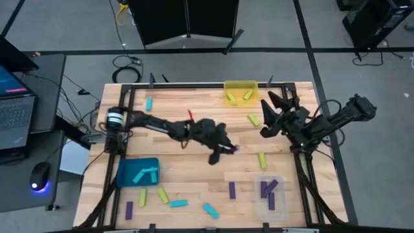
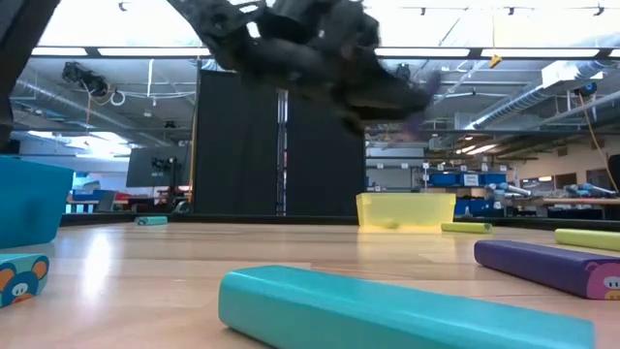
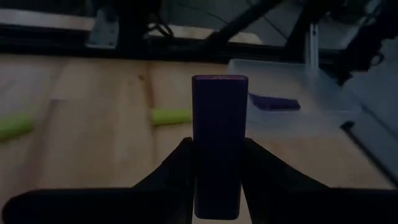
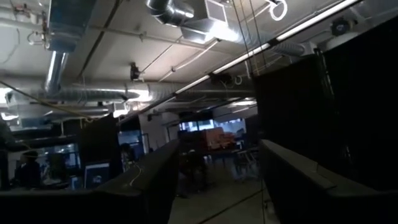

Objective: Sort blocks
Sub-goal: Put the top purple block into the transparent bin, then put the green block into the yellow bin

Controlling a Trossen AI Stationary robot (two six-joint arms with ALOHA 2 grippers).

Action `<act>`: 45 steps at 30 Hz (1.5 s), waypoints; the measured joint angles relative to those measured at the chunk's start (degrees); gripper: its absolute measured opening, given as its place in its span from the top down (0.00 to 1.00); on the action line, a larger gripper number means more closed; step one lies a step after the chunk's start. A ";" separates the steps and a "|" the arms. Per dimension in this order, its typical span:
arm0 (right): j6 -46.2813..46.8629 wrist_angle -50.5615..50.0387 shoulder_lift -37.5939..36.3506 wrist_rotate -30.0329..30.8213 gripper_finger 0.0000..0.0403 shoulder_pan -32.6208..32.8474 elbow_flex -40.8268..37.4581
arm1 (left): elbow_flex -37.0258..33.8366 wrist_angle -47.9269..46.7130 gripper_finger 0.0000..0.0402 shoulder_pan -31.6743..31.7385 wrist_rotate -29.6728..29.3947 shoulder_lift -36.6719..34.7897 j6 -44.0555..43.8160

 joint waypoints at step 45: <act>4.23 -16.55 0.42 4.02 0.46 8.60 9.42 | 51.85 -17.42 0.34 -11.83 -0.23 34.12 0.39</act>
